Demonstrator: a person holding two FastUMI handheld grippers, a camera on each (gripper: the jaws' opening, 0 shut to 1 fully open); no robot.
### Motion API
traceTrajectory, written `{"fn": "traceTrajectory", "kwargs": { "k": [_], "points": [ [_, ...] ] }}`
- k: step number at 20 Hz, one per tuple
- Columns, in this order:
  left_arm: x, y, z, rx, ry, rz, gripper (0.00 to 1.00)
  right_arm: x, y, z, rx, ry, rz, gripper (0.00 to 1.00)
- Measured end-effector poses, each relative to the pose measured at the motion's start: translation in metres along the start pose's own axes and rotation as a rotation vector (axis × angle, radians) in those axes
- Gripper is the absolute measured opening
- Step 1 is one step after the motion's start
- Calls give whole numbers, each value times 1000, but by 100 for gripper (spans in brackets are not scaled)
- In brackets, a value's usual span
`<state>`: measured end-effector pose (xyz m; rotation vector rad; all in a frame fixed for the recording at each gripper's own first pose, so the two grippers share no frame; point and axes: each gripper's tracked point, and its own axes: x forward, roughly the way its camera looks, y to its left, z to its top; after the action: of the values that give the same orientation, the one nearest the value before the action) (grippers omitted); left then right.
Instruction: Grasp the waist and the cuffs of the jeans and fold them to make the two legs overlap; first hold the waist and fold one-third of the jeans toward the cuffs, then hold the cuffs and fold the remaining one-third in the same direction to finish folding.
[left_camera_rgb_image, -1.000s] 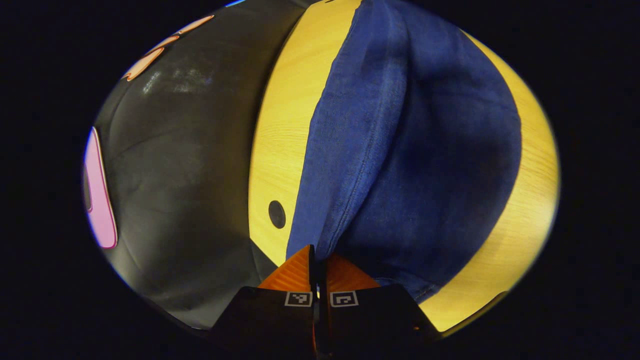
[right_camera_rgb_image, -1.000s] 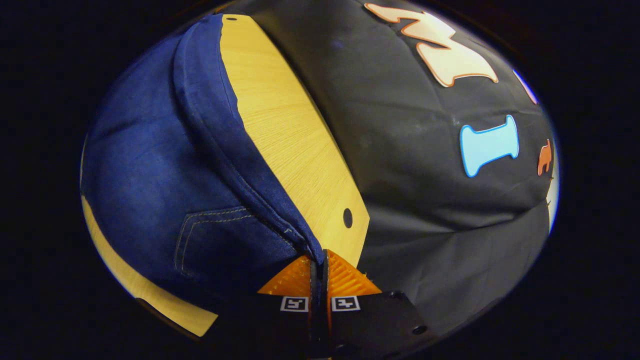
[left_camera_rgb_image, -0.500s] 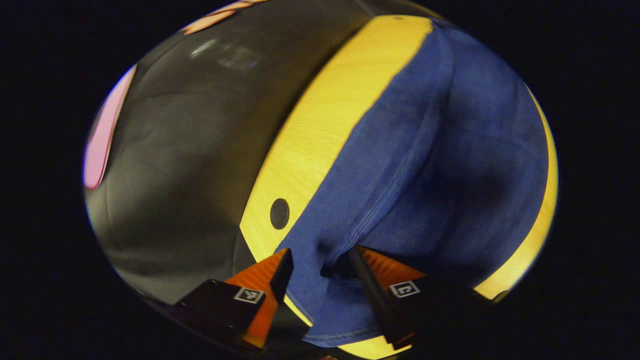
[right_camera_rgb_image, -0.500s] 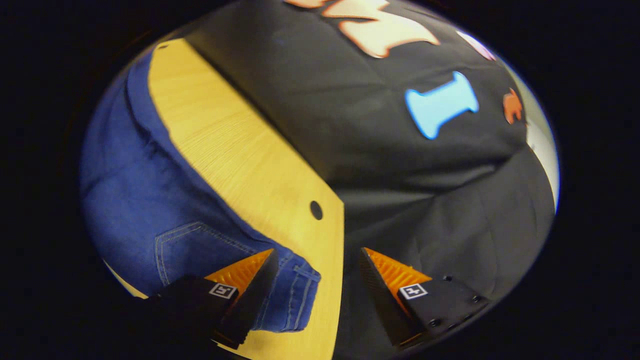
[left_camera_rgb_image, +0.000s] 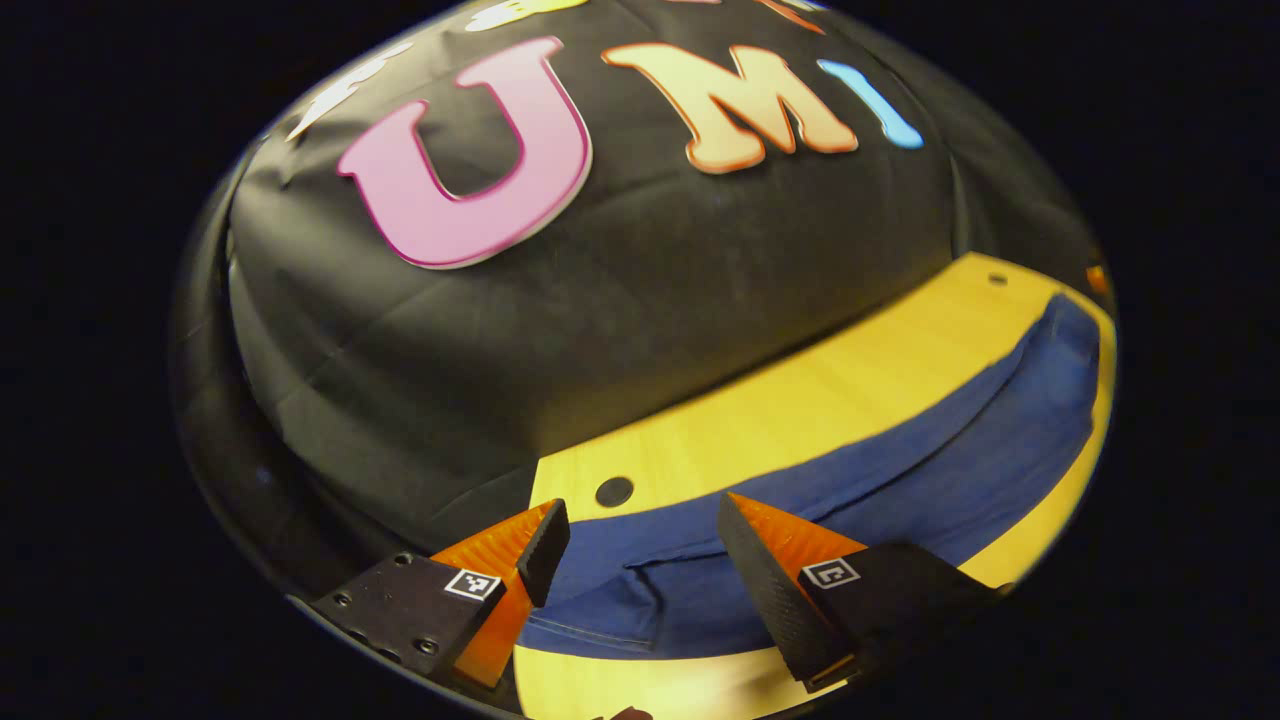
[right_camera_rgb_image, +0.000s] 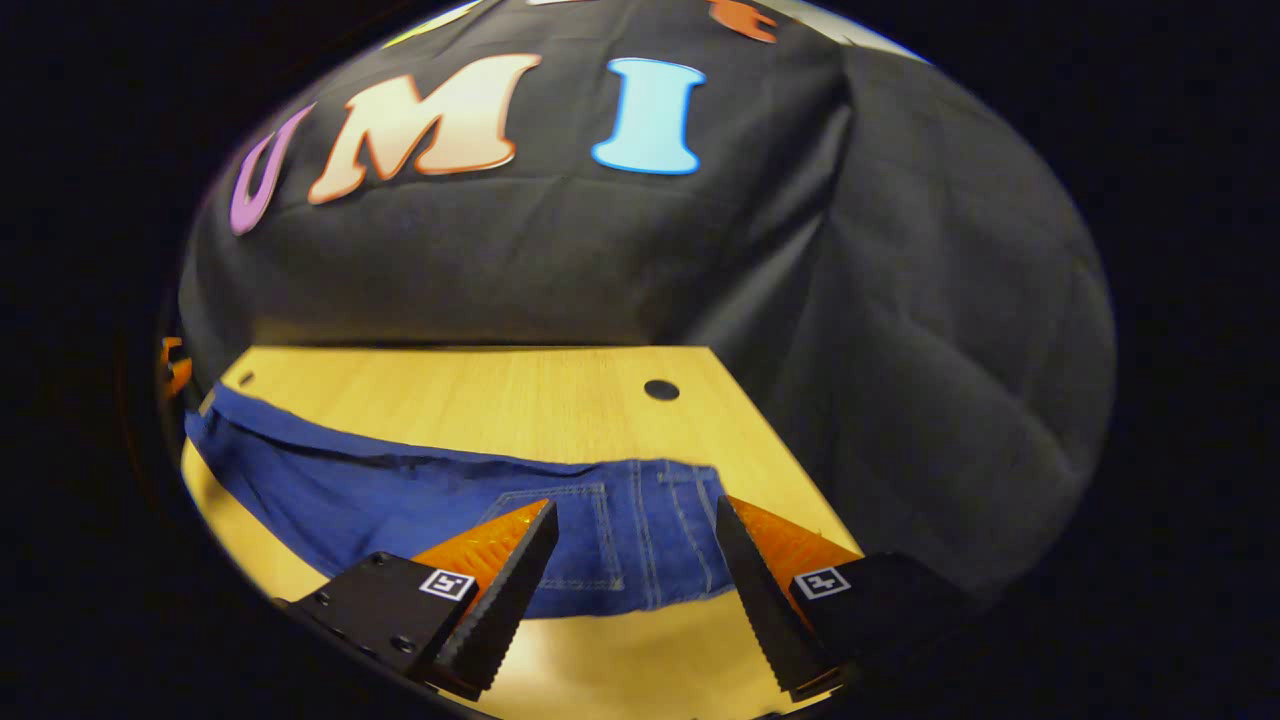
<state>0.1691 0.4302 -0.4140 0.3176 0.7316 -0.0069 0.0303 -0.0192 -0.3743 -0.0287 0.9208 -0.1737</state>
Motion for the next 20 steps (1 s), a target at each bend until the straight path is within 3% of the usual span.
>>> {"fn": "traceTrajectory", "kwargs": {
  "k": [3, 6, 7, 10, 11, 12, 13, 15, 17, 20],
  "points": [
    [-11, -19, 35, -106, -72, -29, 94, 4, 0, -37, 200, 90, 95, 100],
    [-33, -52, 68, -180, -111, -81, 94, 15, 0, -49, 332, 154, 112, 95],
    [-43, -65, 75, -200, -122, -95, 94, 19, -4, -53, 374, 165, 104, 99],
    [-65, -91, 97, -242, -157, -116, 95, 36, -32, -77, 506, 233, 65, 95],
    [-70, -97, 103, -238, -163, -117, 95, 41, -41, -87, 538, 281, 51, 99],
    [-76, -101, 108, -232, -169, -115, 95, 45, -48, -95, 575, 305, 48, 94],
    [-81, -103, 112, -221, -176, -110, 95, 48, -54, -100, 617, 327, 38, 99],
    [-89, -106, 116, -204, -177, -100, 95, 57, -64, -109, 703, 353, 21, 95],
    [-96, -107, 117, -200, -177, -87, 95, 64, -71, -104, 811, 347, 19, 99],
    [-103, -107, 113, -224, -164, -66, 95, 78, -77, -98, 933, 369, 17, 96]
  ]
}}
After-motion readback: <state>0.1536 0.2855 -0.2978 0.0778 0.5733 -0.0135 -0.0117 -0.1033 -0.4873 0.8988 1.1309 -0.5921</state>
